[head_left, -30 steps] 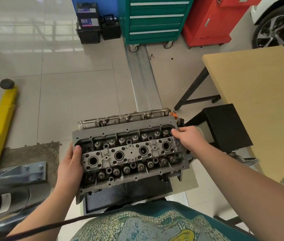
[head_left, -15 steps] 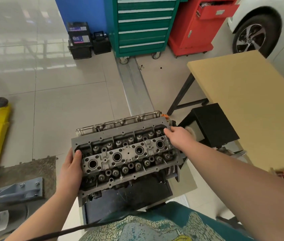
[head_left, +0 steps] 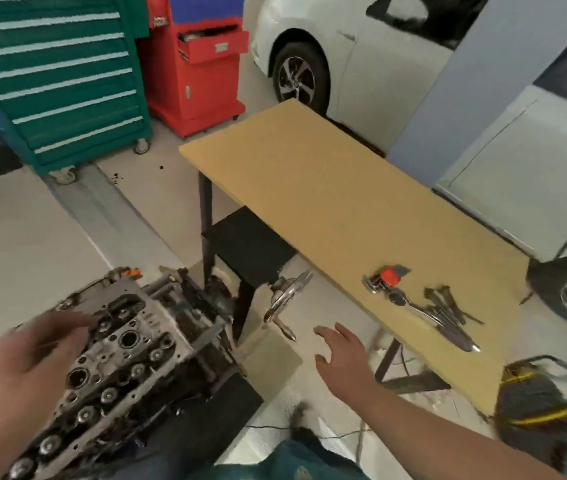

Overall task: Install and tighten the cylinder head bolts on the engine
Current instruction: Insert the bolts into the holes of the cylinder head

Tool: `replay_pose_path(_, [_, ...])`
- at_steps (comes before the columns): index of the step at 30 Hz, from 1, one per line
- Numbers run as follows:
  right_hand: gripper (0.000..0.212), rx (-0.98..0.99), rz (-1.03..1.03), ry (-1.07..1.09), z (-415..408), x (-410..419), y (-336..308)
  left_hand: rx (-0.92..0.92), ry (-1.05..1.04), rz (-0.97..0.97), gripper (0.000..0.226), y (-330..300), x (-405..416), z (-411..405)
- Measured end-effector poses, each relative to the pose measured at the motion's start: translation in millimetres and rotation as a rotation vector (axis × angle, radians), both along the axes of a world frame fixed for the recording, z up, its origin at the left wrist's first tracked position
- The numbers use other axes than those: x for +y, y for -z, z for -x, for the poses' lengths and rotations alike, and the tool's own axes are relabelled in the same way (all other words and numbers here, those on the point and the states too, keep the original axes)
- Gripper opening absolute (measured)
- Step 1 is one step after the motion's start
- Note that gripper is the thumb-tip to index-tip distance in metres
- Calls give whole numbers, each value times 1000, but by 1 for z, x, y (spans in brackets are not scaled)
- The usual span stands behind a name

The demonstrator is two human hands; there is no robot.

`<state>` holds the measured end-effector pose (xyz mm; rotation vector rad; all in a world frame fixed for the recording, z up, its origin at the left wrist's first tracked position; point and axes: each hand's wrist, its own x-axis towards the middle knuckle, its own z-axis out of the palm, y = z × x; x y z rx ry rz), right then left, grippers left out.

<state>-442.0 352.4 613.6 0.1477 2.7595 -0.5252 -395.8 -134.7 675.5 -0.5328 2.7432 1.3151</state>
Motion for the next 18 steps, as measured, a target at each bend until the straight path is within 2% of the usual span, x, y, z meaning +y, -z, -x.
replay_pose_path(4, [48, -20, -22, 199, 2, 119, 16, -99, 289, 21, 34, -95, 160, 65])
replay_pose_path(6, [44, 67, 17, 349, 13, 183, 16, -121, 383, -24, 23, -106, 233, 96])
replay_pose_path(9, [41, 196, 9, 498, 43, 286, 9, -289, 512, -131, 13, -93, 334, 143])
replay_pose_path(11, [52, 55, -154, 454, 70, 352, 5, -431, 555, -199, 11, -72, 400, 165])
replay_pose_path(13, [72, -211, -341, 320, 91, 401, 8, -551, 579, -210, 9, -43, 458, 177])
replay_pose_path(15, [90, -353, -369, 193, 106, 434, 17, -663, 603, -183, 7, -19, 509, 178])
replay_pose_path(18, [104, -391, -325, 46, 122, 451, 35, -756, 619, -67, 5, 17, 561, 173])
